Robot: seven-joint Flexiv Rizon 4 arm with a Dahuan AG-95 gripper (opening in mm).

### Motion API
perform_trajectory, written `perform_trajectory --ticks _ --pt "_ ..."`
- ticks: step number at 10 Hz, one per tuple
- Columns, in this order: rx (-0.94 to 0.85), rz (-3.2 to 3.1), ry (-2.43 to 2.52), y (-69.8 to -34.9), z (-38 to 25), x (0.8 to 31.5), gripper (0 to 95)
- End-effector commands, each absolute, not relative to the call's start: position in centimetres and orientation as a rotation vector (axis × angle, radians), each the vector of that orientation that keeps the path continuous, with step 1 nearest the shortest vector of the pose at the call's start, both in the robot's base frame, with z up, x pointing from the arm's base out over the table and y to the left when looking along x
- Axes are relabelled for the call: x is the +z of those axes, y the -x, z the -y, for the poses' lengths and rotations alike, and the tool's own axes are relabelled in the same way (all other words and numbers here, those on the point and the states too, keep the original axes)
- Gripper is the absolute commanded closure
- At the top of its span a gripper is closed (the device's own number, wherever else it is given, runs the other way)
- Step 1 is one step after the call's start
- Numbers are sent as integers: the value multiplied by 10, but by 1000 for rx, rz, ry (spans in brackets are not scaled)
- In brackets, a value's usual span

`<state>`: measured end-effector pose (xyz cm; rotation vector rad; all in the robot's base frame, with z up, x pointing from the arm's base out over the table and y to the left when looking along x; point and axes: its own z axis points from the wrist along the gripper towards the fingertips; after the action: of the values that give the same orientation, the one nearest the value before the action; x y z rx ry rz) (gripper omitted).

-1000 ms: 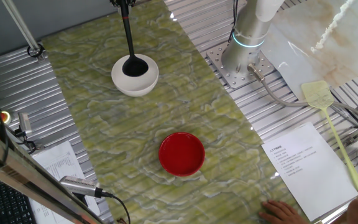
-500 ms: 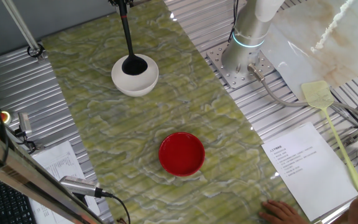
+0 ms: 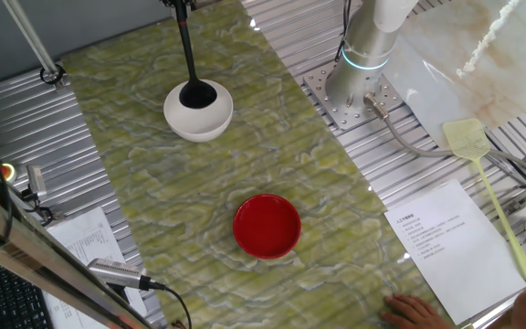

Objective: Scoop water with a large spoon from one bowl to another

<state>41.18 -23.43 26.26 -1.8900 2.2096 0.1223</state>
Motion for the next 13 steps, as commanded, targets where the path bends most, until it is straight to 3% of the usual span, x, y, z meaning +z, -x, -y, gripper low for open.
perform_trajectory --ticks 1,13 --pt "120 -2218 1879 -411 234 263 950" --pt "117 -2211 1891 -410 236 264 950"
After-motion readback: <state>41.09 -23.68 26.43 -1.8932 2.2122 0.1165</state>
